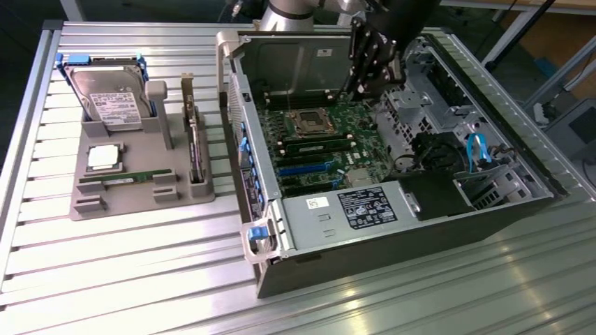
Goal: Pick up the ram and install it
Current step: 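Insert the ram into the slot, then press down the ram until it locks into place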
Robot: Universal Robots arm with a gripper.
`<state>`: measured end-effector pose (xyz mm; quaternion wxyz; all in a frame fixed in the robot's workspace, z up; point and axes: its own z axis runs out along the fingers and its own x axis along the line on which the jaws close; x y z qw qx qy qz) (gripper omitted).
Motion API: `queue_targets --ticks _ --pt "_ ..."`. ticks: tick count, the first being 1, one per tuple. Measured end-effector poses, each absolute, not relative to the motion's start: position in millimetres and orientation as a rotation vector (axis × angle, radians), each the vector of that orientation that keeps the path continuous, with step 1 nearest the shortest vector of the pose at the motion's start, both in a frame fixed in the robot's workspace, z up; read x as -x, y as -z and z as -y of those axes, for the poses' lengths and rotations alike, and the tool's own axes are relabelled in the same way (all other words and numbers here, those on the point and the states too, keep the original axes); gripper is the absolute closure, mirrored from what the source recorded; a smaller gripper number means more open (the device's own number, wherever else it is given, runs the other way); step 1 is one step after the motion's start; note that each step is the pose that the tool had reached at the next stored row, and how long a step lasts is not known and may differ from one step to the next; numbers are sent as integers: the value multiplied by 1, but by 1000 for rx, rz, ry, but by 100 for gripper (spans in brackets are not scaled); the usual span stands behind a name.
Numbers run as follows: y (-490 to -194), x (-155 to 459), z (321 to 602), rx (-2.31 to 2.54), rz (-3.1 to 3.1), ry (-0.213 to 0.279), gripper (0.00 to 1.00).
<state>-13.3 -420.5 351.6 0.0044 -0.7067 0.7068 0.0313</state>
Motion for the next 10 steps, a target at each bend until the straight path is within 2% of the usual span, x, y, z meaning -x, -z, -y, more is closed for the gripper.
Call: queue_targets --ticks 10 --pt "-359 13 421 2214 -2214 -98 75"
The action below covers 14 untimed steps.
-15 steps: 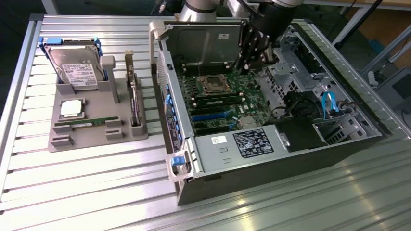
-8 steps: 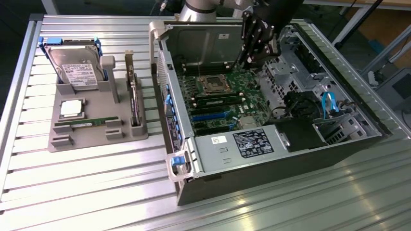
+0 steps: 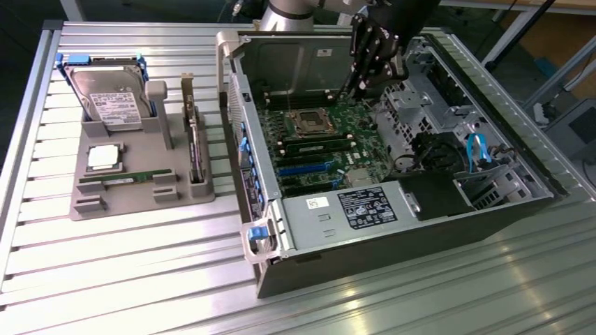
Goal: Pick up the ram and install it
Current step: 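Press down the ram until it locks into place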
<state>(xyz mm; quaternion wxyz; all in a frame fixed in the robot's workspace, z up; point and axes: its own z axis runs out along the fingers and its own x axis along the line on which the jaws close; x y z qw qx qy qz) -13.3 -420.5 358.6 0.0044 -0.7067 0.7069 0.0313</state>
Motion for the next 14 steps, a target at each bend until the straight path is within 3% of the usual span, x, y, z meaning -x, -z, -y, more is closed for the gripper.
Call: queue_targets --ticks 10,12,14 --pt "-359 13 421 2214 -2214 -98 75" --pt "-359 13 421 2214 -2214 -98 90" --pt "-359 13 421 2214 -2214 -98 90"
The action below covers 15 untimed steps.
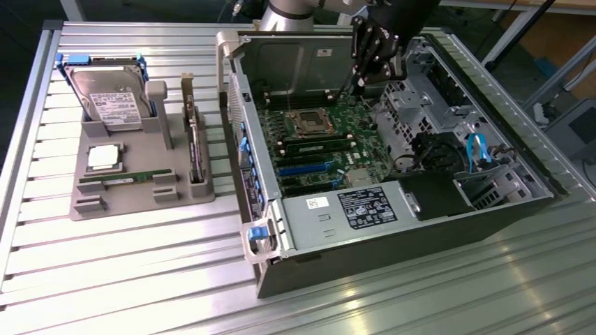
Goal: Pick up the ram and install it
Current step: 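Press down the ram until it locks into place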
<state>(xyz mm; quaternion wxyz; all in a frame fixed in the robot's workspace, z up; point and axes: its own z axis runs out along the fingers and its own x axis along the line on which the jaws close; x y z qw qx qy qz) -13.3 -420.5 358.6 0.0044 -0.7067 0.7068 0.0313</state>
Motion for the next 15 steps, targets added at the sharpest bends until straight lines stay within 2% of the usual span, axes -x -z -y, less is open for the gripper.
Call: queue_targets --ticks 15 --pt "-358 -12 416 2211 -2211 -103 90"
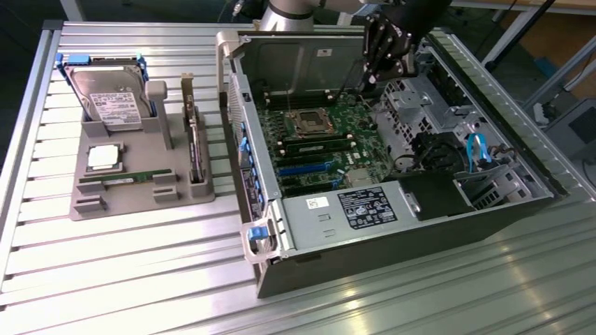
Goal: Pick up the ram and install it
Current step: 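Press down the ram until it locks into place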
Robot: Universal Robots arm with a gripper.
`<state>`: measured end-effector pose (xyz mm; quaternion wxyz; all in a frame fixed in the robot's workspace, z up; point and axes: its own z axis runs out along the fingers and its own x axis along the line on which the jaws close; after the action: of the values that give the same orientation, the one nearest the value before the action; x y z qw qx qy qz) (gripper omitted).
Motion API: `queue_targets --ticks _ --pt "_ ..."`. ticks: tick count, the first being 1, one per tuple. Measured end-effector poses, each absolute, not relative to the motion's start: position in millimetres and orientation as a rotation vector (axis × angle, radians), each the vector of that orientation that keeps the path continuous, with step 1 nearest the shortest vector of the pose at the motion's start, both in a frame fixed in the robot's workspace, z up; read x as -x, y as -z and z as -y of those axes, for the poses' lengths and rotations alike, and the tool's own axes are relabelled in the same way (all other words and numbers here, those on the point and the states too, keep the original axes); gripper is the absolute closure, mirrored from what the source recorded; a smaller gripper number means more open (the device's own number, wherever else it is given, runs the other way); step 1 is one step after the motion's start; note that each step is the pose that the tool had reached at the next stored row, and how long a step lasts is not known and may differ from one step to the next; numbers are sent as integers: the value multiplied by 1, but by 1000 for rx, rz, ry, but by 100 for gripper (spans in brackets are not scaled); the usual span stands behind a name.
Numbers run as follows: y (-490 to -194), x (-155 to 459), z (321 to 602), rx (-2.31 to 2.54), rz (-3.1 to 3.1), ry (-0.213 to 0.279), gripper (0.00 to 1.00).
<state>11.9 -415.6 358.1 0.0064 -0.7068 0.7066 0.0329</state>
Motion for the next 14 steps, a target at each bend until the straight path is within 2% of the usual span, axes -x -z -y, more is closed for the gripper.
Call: queue_targets --ticks 14 --pt "-356 -45 416 2211 -2211 -103 90"
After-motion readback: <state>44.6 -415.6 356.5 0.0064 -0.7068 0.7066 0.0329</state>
